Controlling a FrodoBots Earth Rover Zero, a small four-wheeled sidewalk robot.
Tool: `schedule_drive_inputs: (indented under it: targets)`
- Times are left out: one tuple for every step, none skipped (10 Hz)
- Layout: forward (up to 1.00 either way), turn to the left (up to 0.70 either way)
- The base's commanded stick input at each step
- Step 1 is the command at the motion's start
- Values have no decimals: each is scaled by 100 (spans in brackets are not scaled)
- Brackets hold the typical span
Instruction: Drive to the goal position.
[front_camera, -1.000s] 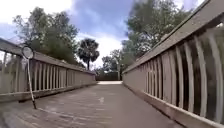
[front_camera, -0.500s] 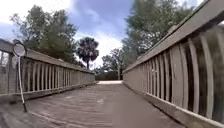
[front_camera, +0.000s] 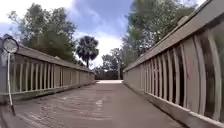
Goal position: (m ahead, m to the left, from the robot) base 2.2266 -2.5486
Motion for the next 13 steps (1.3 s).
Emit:
schedule_drive_inputs:
  targets:
    - [45, 0]
    - [45, 0]
    - [45, 0]
    - [45, 0]
    - [45, 0]
    - [45, 0]
    - [45, 0]
    - [45, 0]
    - [45, 0]
    - [45, 0]
    - [45, 0]
    - [45, 0]
    - [45, 0]
